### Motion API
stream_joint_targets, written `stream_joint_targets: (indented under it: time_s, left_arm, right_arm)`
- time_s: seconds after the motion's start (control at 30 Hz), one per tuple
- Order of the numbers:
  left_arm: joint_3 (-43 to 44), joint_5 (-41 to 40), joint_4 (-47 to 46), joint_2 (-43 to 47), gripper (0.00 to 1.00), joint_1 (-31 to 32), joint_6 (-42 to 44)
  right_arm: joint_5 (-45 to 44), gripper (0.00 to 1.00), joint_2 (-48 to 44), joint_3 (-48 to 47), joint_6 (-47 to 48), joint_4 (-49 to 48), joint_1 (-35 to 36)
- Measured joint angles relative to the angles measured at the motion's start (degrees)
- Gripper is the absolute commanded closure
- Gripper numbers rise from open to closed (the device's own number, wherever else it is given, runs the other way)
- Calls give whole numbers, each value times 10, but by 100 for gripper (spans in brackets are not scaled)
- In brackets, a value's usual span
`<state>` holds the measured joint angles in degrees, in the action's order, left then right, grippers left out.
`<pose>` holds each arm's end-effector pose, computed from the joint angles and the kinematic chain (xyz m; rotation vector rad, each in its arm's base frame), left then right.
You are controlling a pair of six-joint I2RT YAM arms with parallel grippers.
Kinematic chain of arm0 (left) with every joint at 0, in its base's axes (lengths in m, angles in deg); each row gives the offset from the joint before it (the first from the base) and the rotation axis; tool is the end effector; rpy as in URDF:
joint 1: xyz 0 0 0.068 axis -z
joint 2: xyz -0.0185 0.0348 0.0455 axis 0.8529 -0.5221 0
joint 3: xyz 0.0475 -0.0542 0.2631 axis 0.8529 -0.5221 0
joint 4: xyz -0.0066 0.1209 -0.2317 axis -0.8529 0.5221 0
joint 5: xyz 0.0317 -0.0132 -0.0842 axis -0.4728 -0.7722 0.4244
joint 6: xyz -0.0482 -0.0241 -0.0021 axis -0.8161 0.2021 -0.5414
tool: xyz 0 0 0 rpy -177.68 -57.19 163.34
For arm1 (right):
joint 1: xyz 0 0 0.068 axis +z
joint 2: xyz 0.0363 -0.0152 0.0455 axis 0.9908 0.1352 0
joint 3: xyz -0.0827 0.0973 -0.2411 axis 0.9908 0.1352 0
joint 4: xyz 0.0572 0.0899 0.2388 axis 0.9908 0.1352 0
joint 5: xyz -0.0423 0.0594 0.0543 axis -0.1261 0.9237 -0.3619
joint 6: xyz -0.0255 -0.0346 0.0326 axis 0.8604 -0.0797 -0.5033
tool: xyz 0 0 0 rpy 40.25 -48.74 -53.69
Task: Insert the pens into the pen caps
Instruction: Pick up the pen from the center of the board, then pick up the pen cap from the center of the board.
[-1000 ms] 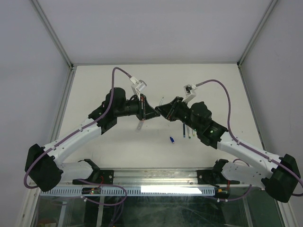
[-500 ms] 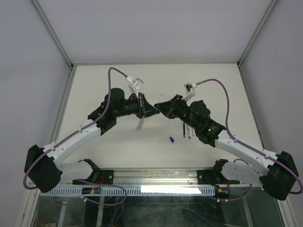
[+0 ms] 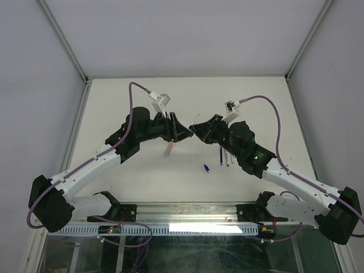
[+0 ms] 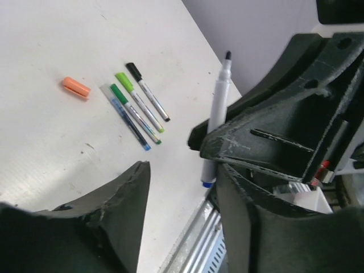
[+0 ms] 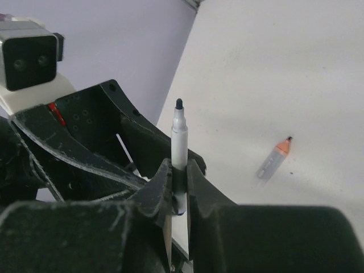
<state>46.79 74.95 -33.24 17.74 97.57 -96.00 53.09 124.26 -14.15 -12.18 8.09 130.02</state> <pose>0.2043 -0.1827 0.3160 0.3596 2.0143 -1.2054 0.1646 0.1777 0.3191 0.0615 1.8379 1.1600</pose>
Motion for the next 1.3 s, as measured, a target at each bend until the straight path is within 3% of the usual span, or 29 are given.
stream_joint_targets:
  time_s: [0.23, 0.43, 0.7, 1.0, 1.3]
  left_arm:
    - [16, -78, 41, -4, 44, 3, 29]
    - [45, -129, 86, -61, 42, 11, 43]
    - [73, -266, 145, -192, 39, 155, 14]
    - [150, -398, 213, -321, 32, 274, -35]
    - [202, -460, 250, -392, 32, 304, -51]
  right_arm:
    - [-71, 99, -44, 5, 13, 133, -1]
    - [-134, 97, -53, 28, 15, 252, -6]
    - [-263, 92, -130, 36, -33, 379, -11]
    - [-314, 92, -187, 78, -92, 412, -12]
    - [-309, 91, -189, 99, -117, 413, -12]
